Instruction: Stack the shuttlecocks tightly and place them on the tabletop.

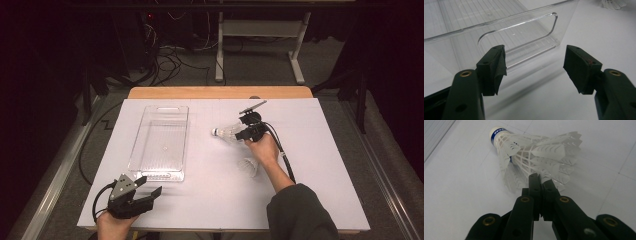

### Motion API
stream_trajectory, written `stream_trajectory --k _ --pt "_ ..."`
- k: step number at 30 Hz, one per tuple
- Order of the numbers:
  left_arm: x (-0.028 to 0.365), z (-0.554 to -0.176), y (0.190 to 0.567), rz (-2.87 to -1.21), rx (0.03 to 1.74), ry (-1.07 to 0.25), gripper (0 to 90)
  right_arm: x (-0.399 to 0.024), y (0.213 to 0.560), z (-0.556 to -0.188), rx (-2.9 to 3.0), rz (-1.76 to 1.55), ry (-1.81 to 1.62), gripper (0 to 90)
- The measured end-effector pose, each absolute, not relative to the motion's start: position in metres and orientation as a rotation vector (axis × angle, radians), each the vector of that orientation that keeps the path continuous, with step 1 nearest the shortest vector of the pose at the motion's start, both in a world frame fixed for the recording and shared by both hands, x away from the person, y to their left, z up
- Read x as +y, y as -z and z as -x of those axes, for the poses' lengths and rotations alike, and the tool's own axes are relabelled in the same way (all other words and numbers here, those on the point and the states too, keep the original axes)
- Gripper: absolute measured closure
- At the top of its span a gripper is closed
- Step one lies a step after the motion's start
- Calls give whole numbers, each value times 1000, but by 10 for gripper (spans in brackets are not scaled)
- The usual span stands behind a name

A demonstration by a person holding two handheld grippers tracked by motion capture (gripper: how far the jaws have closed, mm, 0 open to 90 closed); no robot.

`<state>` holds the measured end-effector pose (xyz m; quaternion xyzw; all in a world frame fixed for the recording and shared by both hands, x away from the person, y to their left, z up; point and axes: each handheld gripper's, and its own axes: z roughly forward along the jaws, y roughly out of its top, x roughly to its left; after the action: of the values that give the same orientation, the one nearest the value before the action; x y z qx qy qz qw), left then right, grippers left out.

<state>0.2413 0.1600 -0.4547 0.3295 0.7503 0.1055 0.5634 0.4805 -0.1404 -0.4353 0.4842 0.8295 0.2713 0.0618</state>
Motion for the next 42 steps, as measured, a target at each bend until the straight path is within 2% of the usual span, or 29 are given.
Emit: stream_trajectory --k 25,37,42 --pt "160 -240 455 -792 1760 -244 353 -133 435 -484 2454 -1447 -878 860" --pt "161 -240 455 -795 1756 -247 353 -134 437 -485 2436 -1481 -873 679" --pt "160 -240 454 -780 1769 -239 353 -136 435 -484 2435 -1473 -869 653"
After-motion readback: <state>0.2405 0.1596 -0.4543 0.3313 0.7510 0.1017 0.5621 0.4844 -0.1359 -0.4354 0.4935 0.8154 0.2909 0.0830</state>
